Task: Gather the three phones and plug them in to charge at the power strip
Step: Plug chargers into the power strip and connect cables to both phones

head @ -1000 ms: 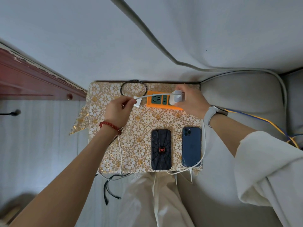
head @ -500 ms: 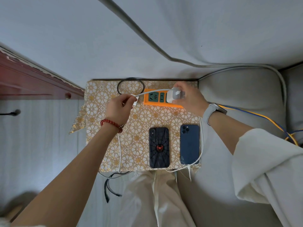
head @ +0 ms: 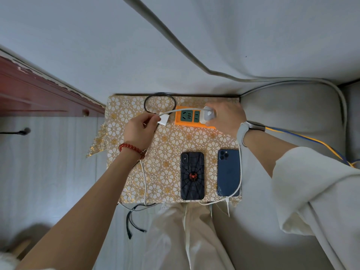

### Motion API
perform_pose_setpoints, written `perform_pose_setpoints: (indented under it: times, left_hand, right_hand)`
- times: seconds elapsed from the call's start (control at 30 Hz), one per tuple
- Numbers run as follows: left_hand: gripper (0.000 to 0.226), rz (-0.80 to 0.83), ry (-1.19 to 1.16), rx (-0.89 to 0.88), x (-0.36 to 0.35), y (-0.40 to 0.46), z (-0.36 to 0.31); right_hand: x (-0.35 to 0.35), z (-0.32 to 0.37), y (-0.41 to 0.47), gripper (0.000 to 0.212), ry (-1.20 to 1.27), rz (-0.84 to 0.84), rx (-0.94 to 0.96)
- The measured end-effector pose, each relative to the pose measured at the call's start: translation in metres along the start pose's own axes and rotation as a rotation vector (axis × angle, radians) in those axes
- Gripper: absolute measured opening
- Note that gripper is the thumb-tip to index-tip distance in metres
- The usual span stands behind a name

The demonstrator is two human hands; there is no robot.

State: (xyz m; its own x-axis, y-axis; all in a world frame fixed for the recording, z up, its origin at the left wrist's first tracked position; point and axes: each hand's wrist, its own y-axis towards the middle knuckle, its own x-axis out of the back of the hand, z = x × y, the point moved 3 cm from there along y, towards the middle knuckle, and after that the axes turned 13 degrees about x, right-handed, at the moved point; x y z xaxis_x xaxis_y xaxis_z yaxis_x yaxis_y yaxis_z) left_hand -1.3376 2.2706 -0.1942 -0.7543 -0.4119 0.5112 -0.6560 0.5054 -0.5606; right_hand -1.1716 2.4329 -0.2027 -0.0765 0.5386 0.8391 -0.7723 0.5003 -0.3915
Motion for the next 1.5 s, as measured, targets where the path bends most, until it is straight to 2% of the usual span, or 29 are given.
perform_pose_setpoints:
  times: [0.13,0.23,0.43,0.53,0.63,0.7,0.8,0.87,0.9,0.93,1.0,1.1,1.13,1.2,1.3,1.37,1.43,1.5]
  left_hand:
    - [0.017,0.001,-0.003,0.003,0.002,-0.002,0.001]
    - [0.018,0.007,0.004,0.007,0.005,0.000,0.000]
    - [0.013,0.087,-0.002,0.031,0.006,-0.005,0.000]
    - [0.013,0.141,-0.032,0.060,0.004,-0.012,0.010]
    - [0.012,0.265,-0.018,0.114,0.002,-0.021,0.033]
    - [0.019,0.376,0.033,0.179,-0.001,-0.028,0.053]
    - [0.016,0.462,0.127,0.300,-0.001,-0.044,0.086]
    - [0.008,0.510,0.095,0.394,0.000,-0.057,0.102]
    - [0.012,0.535,0.029,0.449,0.000,-0.064,0.106]
    - [0.015,0.556,-0.068,0.500,0.001,-0.070,0.108]
    - [0.015,0.566,-0.272,0.539,0.005,-0.082,0.102]
    - [0.015,0.561,-0.560,0.547,0.014,-0.088,0.083]
    - [0.015,0.554,-0.641,0.544,0.019,-0.088,0.074]
    - [0.017,0.521,-0.792,0.531,0.027,-0.085,0.058]
    - [0.022,0.483,-1.010,0.448,0.037,-0.080,0.036]
    - [0.022,0.450,-1.050,0.417,0.038,-0.079,0.030]
    - [0.019,0.444,-0.947,0.425,0.031,-0.083,0.034]
    - [0.024,0.486,-0.642,0.399,0.021,-0.096,0.043]
  right_hand:
    - [0.000,0.005,0.000,0.032,-0.099,0.038,-0.006]
    - [-0.002,0.008,-0.002,0.028,-0.081,0.043,-0.035]
    - [-0.006,0.004,0.001,0.035,-0.126,0.084,-0.067]
    - [-0.008,0.005,-0.001,0.036,-0.104,0.053,-0.072]
    - [-0.017,0.005,-0.006,0.048,-0.147,0.016,-0.073]
    - [-0.021,0.009,-0.016,0.051,-0.133,-0.064,-0.080]
    - [-0.022,0.026,-0.046,0.047,-0.095,-0.324,-0.046]
    - [-0.032,0.042,-0.077,0.038,-0.012,-0.496,-0.021]
    - [-0.042,0.051,-0.094,0.034,0.057,-0.532,-0.015]
    - [-0.054,0.061,-0.110,0.031,0.133,-0.521,-0.014]
    - [-0.080,0.085,-0.138,0.032,0.256,-0.342,-0.016]
    - [-0.113,0.126,-0.165,0.051,0.629,0.188,-0.038]
    - [-0.121,0.138,-0.171,0.051,0.753,0.349,-0.053]
    - [-0.130,0.151,-0.180,0.038,0.821,0.521,-0.044]
    - [-0.125,0.157,-0.179,0.030,0.770,0.427,0.016]
    - [-0.113,0.152,-0.175,0.028,0.761,0.315,0.014]
    - [-0.092,0.143,-0.169,0.027,0.792,0.189,-0.021]
    - [-0.064,0.132,-0.164,0.025,1.035,0.060,-0.175]
